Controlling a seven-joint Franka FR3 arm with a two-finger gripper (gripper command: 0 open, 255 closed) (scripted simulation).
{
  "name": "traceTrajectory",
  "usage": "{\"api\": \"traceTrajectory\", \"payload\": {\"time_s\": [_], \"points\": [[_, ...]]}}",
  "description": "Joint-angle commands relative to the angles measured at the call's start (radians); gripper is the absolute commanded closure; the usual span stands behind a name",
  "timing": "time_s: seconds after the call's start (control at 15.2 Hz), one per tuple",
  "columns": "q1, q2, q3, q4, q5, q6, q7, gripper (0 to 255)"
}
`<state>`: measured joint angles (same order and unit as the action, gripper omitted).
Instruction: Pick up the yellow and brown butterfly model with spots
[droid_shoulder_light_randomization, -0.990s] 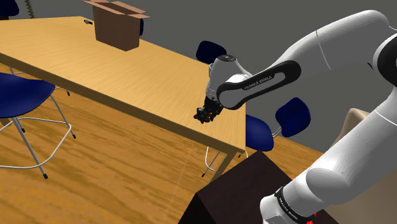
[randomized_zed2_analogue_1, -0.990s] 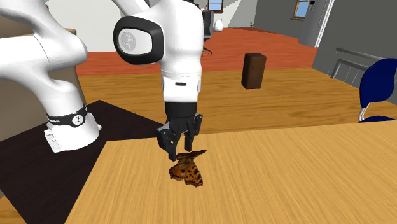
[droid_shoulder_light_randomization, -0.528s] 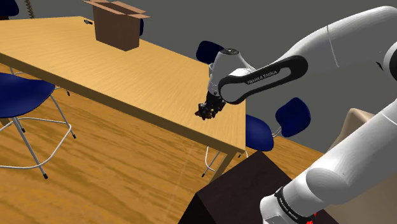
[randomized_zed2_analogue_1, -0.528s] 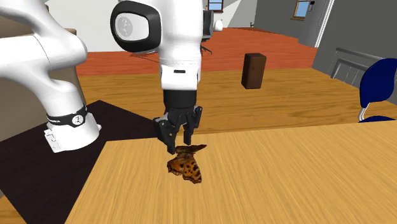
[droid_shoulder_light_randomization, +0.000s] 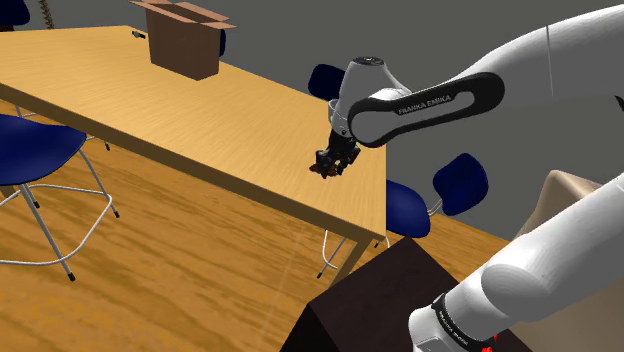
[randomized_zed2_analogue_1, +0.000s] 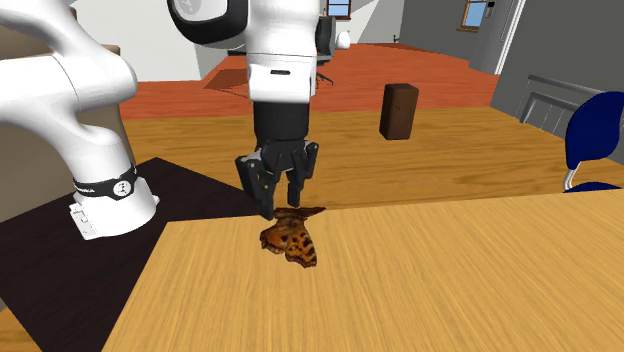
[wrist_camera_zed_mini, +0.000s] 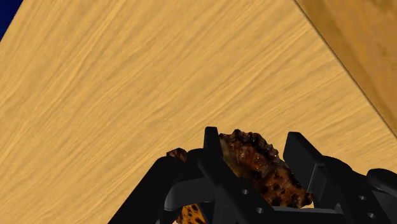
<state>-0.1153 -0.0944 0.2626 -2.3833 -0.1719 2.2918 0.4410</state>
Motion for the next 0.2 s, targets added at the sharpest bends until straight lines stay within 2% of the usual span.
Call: {"api": "traceTrajectory", "payload": {"time_s": [0.0,0.13], "points": [[0.000,-0.014,-0.002,0.014,0.009,-0.027,-0.011,255],[0.000,-0.016,-0.002,0.015,0.009,-0.029,-0.012,255]]}}
